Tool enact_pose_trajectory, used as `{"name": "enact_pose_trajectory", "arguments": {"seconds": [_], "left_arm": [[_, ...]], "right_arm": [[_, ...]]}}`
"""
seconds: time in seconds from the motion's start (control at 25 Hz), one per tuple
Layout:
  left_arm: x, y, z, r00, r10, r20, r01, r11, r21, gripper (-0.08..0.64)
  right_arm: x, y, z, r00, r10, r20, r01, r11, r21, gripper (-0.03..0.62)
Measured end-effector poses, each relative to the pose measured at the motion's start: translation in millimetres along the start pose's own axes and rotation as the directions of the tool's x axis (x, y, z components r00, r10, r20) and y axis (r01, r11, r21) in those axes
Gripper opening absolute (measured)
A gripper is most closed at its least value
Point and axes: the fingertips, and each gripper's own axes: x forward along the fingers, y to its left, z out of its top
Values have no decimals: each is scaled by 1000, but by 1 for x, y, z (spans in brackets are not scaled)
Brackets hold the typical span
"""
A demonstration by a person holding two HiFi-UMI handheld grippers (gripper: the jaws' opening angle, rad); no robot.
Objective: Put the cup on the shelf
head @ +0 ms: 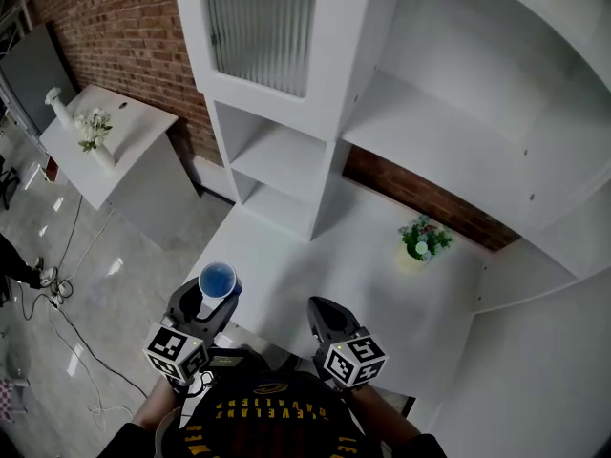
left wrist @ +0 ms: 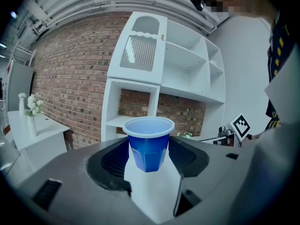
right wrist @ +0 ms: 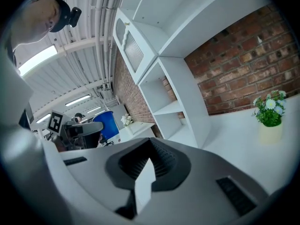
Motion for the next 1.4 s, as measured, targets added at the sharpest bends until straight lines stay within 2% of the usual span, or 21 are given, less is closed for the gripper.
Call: {"name": "enact_pose_trajectory", "arguments": {"seconds": [0.24,0.64,0.96,1.4], "left_arm": [[33,15,10,998,-70,-3,70,997,8,268],[90,48,46,980,-199,2,199,978,66,268],[137,58,56,972,-236,13,234,966,107,268],[197,69,81,965,-262,31,252,950,184,268]], "right_arm": [[9,-18,9,996,-89,17,89,996,0,3],[37,-28,34,976,-204,79,202,979,40,3],[36,-45,32,958,-275,83,269,960,70,3],[35,-64,34,941,-330,79,322,942,99,3]]}}
